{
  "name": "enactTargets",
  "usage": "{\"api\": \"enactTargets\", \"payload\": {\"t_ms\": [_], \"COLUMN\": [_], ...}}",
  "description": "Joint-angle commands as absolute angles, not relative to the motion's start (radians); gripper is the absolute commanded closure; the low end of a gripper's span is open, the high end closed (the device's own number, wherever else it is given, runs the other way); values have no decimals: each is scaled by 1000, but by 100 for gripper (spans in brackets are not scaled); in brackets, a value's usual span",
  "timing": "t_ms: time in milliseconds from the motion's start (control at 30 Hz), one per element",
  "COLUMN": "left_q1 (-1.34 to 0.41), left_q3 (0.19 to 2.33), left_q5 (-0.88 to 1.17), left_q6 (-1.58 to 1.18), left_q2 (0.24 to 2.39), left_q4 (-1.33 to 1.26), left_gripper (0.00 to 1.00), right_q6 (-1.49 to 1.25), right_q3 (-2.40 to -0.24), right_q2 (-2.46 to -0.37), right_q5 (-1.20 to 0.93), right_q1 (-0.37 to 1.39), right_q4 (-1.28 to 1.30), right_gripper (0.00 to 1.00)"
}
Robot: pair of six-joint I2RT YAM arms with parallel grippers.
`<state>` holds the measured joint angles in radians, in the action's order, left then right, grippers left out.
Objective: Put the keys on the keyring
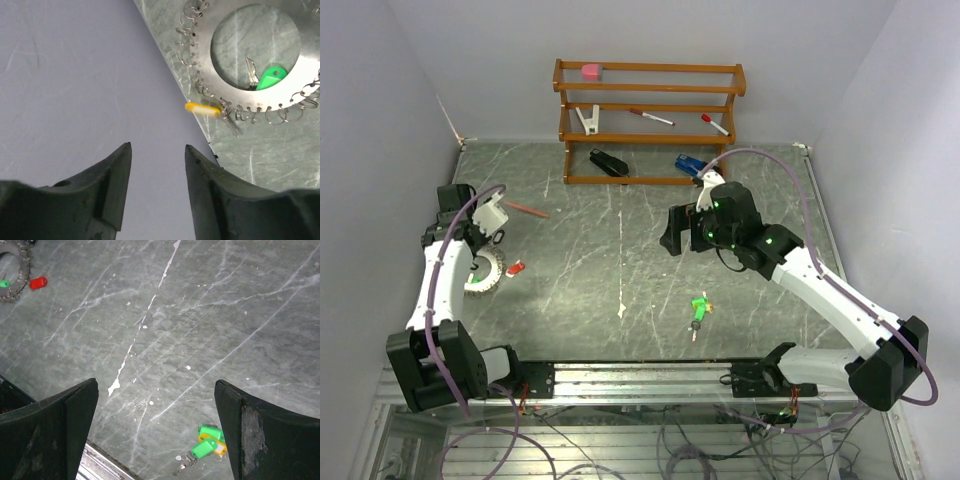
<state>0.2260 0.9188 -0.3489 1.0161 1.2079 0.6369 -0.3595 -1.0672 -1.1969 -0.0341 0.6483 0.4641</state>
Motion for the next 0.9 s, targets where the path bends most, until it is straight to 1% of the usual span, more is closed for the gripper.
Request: {"api": "enactTargets", "payload": {"t_ms": [0, 100, 133, 167, 200, 300, 367, 400, 600, 867], "left_q1": [239, 238, 239, 238, 238, 238, 237, 237, 237, 236], "left_q3": [995, 1053, 1078, 1104, 1125, 1165, 1177, 1180, 1121, 1105], "left_q5": [-383, -283, -235, -183, -128, 11, 81, 110, 171, 182], "left_q6": [1008, 970, 950, 927, 901, 823, 776, 759, 702, 666], "left_q2": [1238, 1238, 1237, 1234, 1233, 1233, 1234, 1236, 1202, 1176], "left_q4": [672, 729, 751, 765, 777, 789, 789, 792, 740, 711], "left_gripper": [41, 40, 32, 29, 21, 10, 7, 1, 0, 1], "right_q6": [-348, -389, -405, -417, -432, -482, -493, -497, -509, -509], "right_q3": [-1126, -1157, -1168, -1181, -1188, -1205, -1195, -1184, -1151, -1127], "right_q2": [-1213, -1218, -1221, -1224, -1226, -1228, -1217, -1206, -1162, -1134], "right_q5": [-2, 86, 121, 157, 194, 279, 303, 309, 303, 358], "right_q1": [636, 633, 631, 630, 631, 631, 630, 632, 632, 631], "right_q4": [519, 546, 556, 566, 569, 581, 576, 565, 514, 525], "right_gripper": [0, 0, 0, 0, 0, 1, 0, 0, 0, 0]}}
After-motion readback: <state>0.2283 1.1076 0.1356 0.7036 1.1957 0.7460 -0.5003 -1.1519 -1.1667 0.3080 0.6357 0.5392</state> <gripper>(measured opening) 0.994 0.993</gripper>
